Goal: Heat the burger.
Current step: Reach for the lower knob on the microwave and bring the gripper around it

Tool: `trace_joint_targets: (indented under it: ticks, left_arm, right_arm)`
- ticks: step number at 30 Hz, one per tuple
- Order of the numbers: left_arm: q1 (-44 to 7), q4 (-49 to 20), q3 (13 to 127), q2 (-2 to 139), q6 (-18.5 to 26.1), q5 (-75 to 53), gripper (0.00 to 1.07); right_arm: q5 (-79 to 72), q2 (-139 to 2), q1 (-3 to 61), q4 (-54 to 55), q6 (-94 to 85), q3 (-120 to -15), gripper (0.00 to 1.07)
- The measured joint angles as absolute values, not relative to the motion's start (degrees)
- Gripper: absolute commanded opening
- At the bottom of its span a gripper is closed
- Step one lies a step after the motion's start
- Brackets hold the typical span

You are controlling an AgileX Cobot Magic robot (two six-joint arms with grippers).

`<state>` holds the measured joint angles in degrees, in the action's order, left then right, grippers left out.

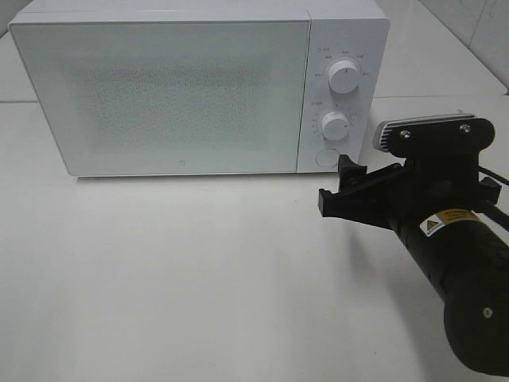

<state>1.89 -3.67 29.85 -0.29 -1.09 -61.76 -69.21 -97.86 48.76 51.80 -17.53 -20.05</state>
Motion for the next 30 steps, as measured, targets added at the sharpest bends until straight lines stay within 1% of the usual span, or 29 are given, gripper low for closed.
trace_joint_targets:
  ticks: [3,7,18,22,27,30]
  left_arm:
    - [1.9,-3.7,29.9,-0.3,-1.1,-61.8,0.98]
    - [1.9,-3.7,29.9,-0.3,-1.1,-61.8,0.98]
    - [1.9,-3.7,29.9,-0.3,-1.1,-61.8,0.98]
    - [1.9,-3.7,29.9,-0.3,-1.1,-61.8,0.98]
    - [1.9,-3.7,29.9,-0.3,-1.1,-61.8,0.98]
    - [1.9,-3.7,29.9,-0.3,-1.1,-61.8,0.98]
  right_arm:
    - [-69.3,-98.5,50.3,54.5,-18.7,-21.4,0.76]
    - [-69.3,-98.5,50.5,56.0,-19.2,-21.5,0.76]
    - [-69.3,-98.5,50.5,56.4,-19.2,-21.5,0.81]
    - [-69.3,-98.5,50.5,56.4,-18.6,-21.5,0.81]
    - [-69.3,-98.5,48.6,56.2,-16.2,-21.5,0.81]
    - [-69.4,-98.5,45.3,53.6,-15.8,-23.1,0.8]
